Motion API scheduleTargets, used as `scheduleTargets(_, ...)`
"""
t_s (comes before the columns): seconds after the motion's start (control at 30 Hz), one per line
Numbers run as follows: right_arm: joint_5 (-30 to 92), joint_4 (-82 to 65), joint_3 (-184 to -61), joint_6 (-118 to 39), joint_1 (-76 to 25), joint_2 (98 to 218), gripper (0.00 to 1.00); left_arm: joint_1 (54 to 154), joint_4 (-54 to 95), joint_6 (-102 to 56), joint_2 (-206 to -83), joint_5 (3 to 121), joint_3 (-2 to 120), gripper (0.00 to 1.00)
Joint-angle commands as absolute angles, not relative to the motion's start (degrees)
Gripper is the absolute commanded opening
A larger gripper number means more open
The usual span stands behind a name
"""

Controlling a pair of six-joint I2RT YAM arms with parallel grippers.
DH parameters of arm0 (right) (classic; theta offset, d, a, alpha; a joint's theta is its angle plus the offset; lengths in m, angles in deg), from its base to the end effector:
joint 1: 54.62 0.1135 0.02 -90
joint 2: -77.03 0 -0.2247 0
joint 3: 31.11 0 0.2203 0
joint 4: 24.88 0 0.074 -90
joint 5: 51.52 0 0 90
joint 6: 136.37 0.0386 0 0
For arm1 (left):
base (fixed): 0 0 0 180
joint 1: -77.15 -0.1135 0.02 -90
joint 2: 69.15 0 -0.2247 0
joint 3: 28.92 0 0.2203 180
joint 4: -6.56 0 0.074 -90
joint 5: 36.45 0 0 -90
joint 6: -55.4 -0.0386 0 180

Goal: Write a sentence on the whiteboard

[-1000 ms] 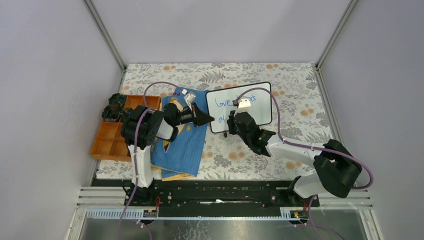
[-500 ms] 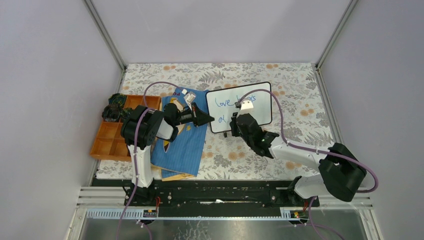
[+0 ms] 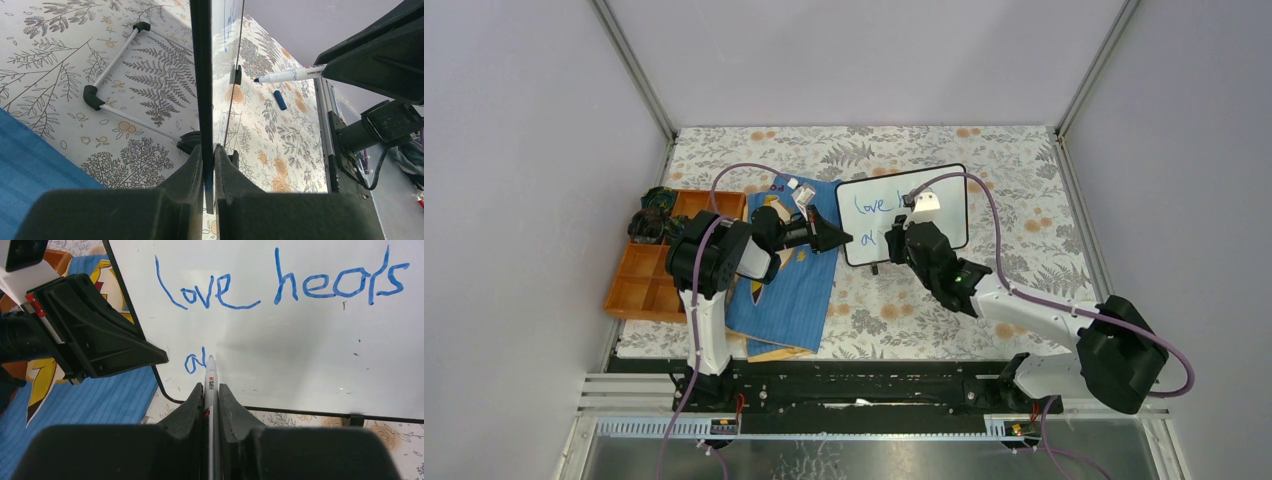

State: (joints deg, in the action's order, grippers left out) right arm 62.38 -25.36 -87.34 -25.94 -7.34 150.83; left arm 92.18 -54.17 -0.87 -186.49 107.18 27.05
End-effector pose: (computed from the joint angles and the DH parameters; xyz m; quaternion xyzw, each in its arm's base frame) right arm 0.1959 0.1891 0.2307 -0.0630 0.7940 0.1855 0.5755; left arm 0.3064 -0.1145 0.1187 0.2099 0.6777 -0.5512 0.4392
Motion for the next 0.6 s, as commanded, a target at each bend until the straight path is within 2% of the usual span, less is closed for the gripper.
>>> scheduleTargets(0.0,63.9,-29.2,-90.7,-26.6,-8.3,152.3,0.0,92.4,-44.1,-6.6,-188.7,103.4,26.4,0.0)
scheduleTargets(0.57,62.8,-29.9,-92.0,-26.3,-9.4,155.2,0.0,92.4,-43.8,-6.7,-188.7,103.4,26.5,0.0)
